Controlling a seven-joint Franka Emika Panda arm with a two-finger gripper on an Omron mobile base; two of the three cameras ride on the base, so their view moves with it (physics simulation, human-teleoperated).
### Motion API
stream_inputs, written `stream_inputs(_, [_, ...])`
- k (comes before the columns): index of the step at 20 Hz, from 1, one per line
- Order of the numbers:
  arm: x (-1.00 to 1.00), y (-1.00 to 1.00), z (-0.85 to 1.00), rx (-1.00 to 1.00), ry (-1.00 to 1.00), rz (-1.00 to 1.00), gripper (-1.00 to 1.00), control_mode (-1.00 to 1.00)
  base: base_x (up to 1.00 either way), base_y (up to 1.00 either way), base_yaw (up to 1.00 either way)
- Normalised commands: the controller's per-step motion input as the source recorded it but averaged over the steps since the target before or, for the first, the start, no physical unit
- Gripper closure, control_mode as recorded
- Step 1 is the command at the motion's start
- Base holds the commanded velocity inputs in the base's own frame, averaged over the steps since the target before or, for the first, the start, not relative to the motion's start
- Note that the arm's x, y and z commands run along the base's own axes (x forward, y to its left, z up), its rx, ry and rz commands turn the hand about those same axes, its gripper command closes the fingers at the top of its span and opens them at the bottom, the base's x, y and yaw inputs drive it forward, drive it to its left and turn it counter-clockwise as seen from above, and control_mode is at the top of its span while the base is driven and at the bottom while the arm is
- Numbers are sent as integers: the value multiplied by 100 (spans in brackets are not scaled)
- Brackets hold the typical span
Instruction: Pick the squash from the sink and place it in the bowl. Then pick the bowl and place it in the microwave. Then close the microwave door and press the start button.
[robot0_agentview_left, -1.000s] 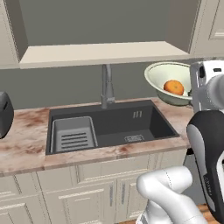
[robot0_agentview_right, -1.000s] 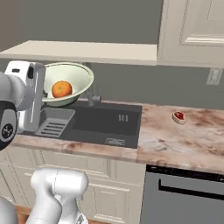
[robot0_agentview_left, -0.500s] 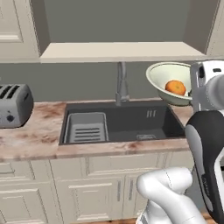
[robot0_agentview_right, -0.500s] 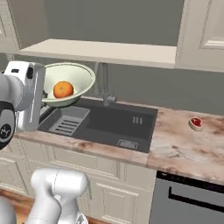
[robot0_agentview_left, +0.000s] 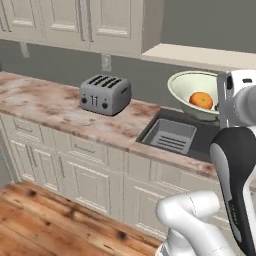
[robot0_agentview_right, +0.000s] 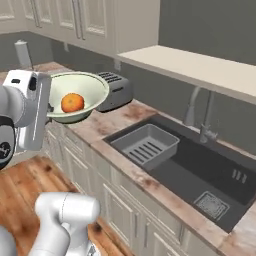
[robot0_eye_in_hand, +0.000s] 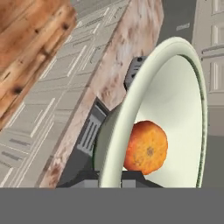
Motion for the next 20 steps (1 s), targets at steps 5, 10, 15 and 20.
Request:
stream_inputs(5, [0,0,0,0,0,0,100,100,0,0,76])
stream_inputs(10, [0,0,0,0,0,0,100,100,3,1,64])
stream_inputs(15, [0,0,0,0,0,0,100,100,25,5,57])
stream_inputs(20, [0,0,0,0,0,0,100,100,35,2,53])
